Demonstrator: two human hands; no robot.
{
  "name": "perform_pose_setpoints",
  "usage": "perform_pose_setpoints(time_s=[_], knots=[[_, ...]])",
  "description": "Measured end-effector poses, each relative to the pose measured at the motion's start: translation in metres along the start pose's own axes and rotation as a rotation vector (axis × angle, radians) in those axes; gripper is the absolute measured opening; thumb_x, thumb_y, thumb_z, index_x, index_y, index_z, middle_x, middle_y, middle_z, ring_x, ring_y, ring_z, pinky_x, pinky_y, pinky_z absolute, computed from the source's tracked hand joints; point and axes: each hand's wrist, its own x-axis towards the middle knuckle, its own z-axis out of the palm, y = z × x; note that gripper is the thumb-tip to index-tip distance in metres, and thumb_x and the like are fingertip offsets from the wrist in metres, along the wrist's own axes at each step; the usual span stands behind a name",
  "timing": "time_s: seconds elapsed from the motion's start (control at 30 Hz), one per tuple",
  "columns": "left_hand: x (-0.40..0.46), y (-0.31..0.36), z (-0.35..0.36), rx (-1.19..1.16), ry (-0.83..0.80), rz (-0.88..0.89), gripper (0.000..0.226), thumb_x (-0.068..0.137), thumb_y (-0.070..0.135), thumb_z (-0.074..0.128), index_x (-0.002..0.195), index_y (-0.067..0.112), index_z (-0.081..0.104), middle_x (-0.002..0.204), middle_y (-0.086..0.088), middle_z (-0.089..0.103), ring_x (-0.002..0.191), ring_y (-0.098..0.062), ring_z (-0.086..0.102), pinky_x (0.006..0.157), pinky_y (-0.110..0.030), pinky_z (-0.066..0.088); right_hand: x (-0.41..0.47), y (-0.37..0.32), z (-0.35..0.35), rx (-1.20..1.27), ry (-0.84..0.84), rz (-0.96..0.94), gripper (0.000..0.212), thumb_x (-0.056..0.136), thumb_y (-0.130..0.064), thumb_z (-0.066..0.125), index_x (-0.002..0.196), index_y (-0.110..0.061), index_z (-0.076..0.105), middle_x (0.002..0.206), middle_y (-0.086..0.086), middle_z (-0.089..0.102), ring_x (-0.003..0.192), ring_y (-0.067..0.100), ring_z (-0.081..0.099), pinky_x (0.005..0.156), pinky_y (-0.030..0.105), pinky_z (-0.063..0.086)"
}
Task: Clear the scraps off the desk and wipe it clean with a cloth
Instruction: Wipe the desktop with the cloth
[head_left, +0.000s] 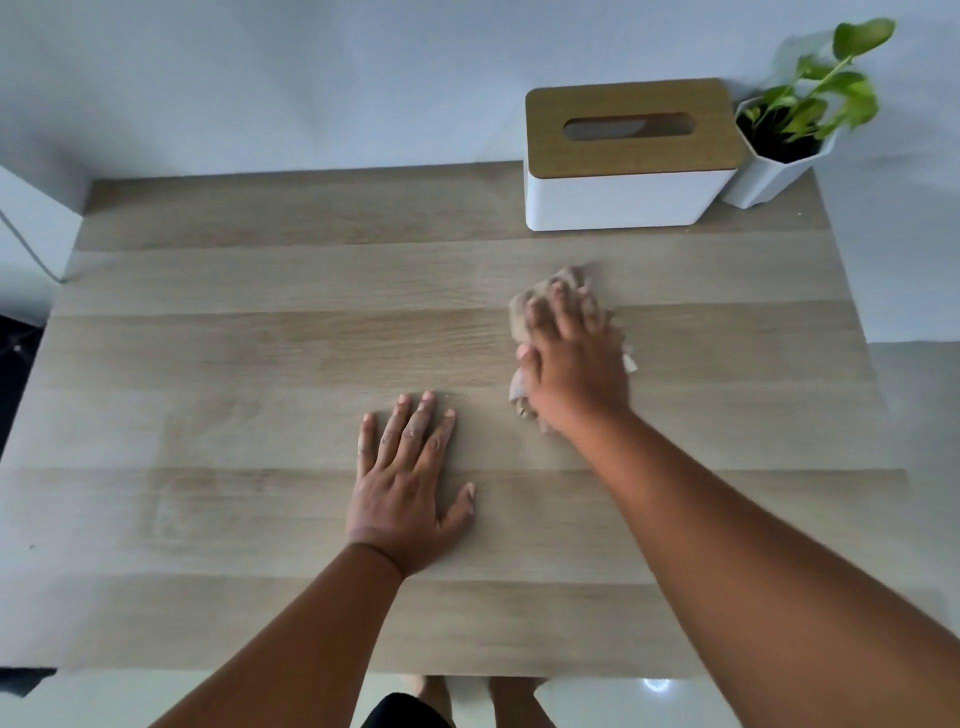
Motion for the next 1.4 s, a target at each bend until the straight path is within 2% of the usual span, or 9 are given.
perform_pose_setpoints(time_s=[0.17,0.37,0.5,0.7,0.83,0.97,1.1,1.27,1.4], knots=[[0.001,0.0,-0.001,0.003,-0.003,0.006,0.085,0.089,0.061,0.053,0.161,0.02,0.032,0.172,-0.004,0.018,0.16,-0.026,0.007,0.124,-0.064,0.016,-0.059,0.016,0.011,-0.061,-0.028,-0.318,0.057,0.099,-0.045,0.045,0.153,-0.025,0.046,0.168,0.003,0.029,0.155,0.032,0.023,0.124,0.056,0.019],[0.001,-0.002,0.001,-0.006,0.006,0.013,0.085,0.089,0.061,0.052,0.16,0.018,0.034,0.172,-0.005,0.018,0.16,-0.028,0.008,0.123,-0.065,0.017,-0.046,0.114,-0.014,-0.049,0.06,0.212,0.062,0.097,-0.046,0.034,0.154,-0.021,0.043,0.168,0.008,0.026,0.149,0.04,0.029,0.12,0.06,0.024],[0.001,0.0,-0.001,-0.004,-0.018,0.003,0.085,0.089,0.061,0.054,0.16,0.018,0.034,0.172,-0.005,0.017,0.16,-0.028,0.007,0.124,-0.064,0.016,0.006,0.087,-0.016,-0.023,0.099,0.344,0.062,0.098,-0.044,0.033,0.154,-0.018,0.04,0.167,0.014,0.026,0.151,0.042,0.023,0.119,0.063,0.023],[0.001,0.0,-0.001,-0.002,-0.025,0.001,0.085,0.088,0.061,0.053,0.16,0.019,0.033,0.173,-0.004,0.016,0.16,-0.027,0.007,0.123,-0.065,0.017,0.036,-0.014,0.005,-0.007,0.054,0.016,0.058,0.1,-0.042,0.041,0.155,-0.024,0.038,0.169,0.01,0.021,0.154,0.04,0.018,0.123,0.058,0.018],[0.0,-0.002,0.0,-0.005,-0.021,0.01,0.086,0.088,0.061,0.054,0.16,0.019,0.033,0.172,-0.005,0.016,0.16,-0.028,0.008,0.123,-0.065,0.018,-0.018,-0.009,0.018,-0.064,0.021,-0.241,0.057,0.102,-0.047,0.038,0.154,-0.024,0.042,0.167,0.005,0.029,0.154,0.035,0.025,0.123,0.056,0.022],[0.001,-0.002,-0.001,-0.007,-0.026,0.011,0.086,0.089,0.062,0.054,0.16,0.018,0.033,0.172,-0.006,0.017,0.16,-0.028,0.007,0.122,-0.065,0.018,-0.047,0.059,0.004,-0.088,0.112,-0.015,0.06,0.095,-0.056,0.047,0.148,-0.029,0.052,0.16,0.006,0.042,0.138,0.038,0.043,0.113,0.053,0.035],[0.001,-0.001,-0.002,-0.009,-0.034,0.006,0.086,0.089,0.062,0.054,0.161,0.018,0.033,0.172,-0.006,0.017,0.16,-0.028,0.007,0.122,-0.065,0.019,-0.013,0.082,-0.014,-0.147,0.077,0.219,0.07,0.092,-0.067,0.038,0.15,-0.03,0.047,0.161,0.01,0.037,0.135,0.042,0.04,0.111,0.054,0.034],[0.001,0.0,-0.002,-0.014,-0.026,0.005,0.086,0.089,0.061,0.054,0.16,0.018,0.034,0.172,-0.006,0.017,0.16,-0.028,0.007,0.123,-0.065,0.018,0.045,0.015,-0.007,-0.099,0.131,0.213,0.064,0.095,-0.06,0.038,0.148,-0.026,0.045,0.161,0.01,0.034,0.134,0.042,0.038,0.111,0.055,0.031],[0.0,-0.002,0.003,-0.003,-0.023,0.003,0.087,0.087,0.062,0.054,0.16,0.019,0.034,0.172,-0.005,0.016,0.16,-0.028,0.006,0.123,-0.066,0.017,0.06,-0.067,0.004,-0.065,0.079,0.019,0.061,0.097,-0.053,0.038,0.151,-0.025,0.043,0.162,0.008,0.033,0.138,0.041,0.037,0.114,0.055,0.029]])
